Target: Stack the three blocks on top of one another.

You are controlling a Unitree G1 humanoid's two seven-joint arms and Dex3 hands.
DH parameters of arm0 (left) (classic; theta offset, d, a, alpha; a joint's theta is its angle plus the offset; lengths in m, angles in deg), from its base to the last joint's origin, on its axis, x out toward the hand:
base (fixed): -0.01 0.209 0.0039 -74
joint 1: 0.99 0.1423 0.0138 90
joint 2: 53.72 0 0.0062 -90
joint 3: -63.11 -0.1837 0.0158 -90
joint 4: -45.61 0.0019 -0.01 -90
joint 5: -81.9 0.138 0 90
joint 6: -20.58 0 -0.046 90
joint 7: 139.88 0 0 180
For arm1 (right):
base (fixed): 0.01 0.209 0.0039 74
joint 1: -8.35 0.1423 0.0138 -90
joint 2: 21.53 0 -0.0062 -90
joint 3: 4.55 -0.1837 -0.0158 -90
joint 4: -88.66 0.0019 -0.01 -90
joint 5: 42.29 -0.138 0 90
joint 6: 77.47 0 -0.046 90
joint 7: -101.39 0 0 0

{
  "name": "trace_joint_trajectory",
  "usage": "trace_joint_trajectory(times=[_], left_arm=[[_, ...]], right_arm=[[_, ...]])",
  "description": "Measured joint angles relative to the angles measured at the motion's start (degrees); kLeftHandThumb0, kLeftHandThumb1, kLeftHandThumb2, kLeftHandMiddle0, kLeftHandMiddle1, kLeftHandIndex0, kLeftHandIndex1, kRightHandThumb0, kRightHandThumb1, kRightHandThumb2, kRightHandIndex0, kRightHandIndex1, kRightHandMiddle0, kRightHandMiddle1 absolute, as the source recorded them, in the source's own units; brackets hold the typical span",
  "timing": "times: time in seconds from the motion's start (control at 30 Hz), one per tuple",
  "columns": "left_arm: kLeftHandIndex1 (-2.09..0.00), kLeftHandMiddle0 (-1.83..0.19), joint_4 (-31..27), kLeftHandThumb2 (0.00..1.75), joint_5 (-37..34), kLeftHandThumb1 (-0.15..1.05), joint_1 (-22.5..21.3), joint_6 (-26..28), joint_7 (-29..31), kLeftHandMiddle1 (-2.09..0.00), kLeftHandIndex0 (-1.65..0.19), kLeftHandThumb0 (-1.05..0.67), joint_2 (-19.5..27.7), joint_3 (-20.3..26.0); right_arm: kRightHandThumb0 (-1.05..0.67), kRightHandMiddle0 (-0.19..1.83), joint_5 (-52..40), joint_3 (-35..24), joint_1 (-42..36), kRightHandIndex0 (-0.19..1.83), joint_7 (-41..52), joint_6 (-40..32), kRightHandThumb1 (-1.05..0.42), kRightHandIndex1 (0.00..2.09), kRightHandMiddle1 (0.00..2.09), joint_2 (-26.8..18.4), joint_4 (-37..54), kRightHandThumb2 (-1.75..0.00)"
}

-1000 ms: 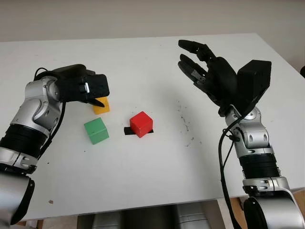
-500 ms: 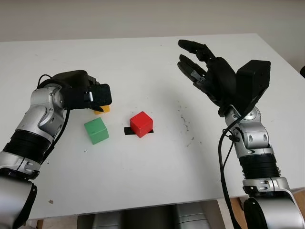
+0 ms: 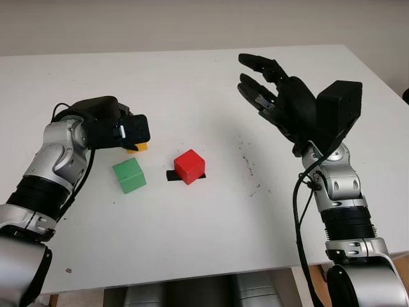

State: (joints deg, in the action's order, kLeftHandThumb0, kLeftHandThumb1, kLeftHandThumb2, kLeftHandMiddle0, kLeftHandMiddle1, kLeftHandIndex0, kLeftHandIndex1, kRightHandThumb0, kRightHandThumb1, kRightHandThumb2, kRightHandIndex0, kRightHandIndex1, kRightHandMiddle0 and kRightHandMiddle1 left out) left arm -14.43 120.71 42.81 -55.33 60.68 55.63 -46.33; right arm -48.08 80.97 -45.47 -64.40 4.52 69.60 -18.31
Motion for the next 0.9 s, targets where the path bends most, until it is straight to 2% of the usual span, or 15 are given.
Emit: trace_joint_trajectory(times=[0.17,0.37,0.5,0.6,0.67,0.73,0.87,0.9], left_arm=[[-1.37,-0.12,1.3,0.06,-0.8,0.86,0.0,-1.9,-1.5,-1.71,-0.2,-0.46,-0.1,0.0],[-1.31,-0.11,2.6,0.05,-1.0,0.86,0.0,-2.9,-2.5,-1.82,-0.3,-0.42,-0.1,0.0],[-1.33,-0.13,3.2,0.06,-2.0,0.87,0.0,-4.0,-3.6,-1.77,-0.31,-0.39,-0.2,0.0],[-1.37,-0.15,4.2,0.05,-2.0,0.86,0.1,-6.4,-5.2,-1.65,-0.32,-0.34,-0.2,0.0],[-1.38,-0.17,4.9,0.06,-1.8,0.88,0.1,-7.4,-6.0,-1.48,-0.31,-0.29,-0.2,0.0],[-1.39,-0.19,5.3,0.06,-1.6,0.89,0.1,-7.9,-6.4,-1.43,-0.31,-0.26,-0.2,0.0],[-1.38,-0.18,5.4,0.06,-0.5,0.9,0.1,-8.2,-7.1,-1.46,-0.28,-0.22,-0.2,-0.1],[-1.37,-0.17,5.4,0.06,-0.4,0.91,0.1,-8.1,-7.1,-1.53,-0.28,-0.22,-0.2,-0.1]], right_arm=[[-0.66,-0.05,0.5,0.0,0.1,0.21,0.2,0.4,-1.05,0.06,0.73,0.0,-0.9,-0.14],[-0.65,-0.02,0.9,0.0,0.4,0.22,0.2,1.0,-1.05,0.06,0.73,0.0,-1.5,-0.13],[-0.64,-0.03,1.1,0.0,0.8,0.23,0.2,2.8,-1.05,0.07,0.8,0.0,-2.7,-0.14],[-0.64,-0.05,1.3,0.0,1.2,0.23,0.2,3.6,-1.05,0.06,0.8,0.0,-3.5,-0.13],[-0.63,-0.05,1.3,0.0,1.5,0.22,0.3,3.8,-1.05,0.06,0.81,0.0,-3.9,-0.14],[-0.64,-0.06,1.1,0.0,1.9,0.21,0.6,3.9,-1.05,0.05,0.82,0.0,-4.5,-0.13],[-0.66,-0.06,1.2,0.0,2.3,0.2,0.6,3.9,-1.05,0.05,0.75,0.0,-5.5,-0.13],[-0.67,-0.06,1.2,0.0,2.4,0.21,0.7,3.9,-1.05,0.05,0.74,0.0,-5.8,-0.13]])
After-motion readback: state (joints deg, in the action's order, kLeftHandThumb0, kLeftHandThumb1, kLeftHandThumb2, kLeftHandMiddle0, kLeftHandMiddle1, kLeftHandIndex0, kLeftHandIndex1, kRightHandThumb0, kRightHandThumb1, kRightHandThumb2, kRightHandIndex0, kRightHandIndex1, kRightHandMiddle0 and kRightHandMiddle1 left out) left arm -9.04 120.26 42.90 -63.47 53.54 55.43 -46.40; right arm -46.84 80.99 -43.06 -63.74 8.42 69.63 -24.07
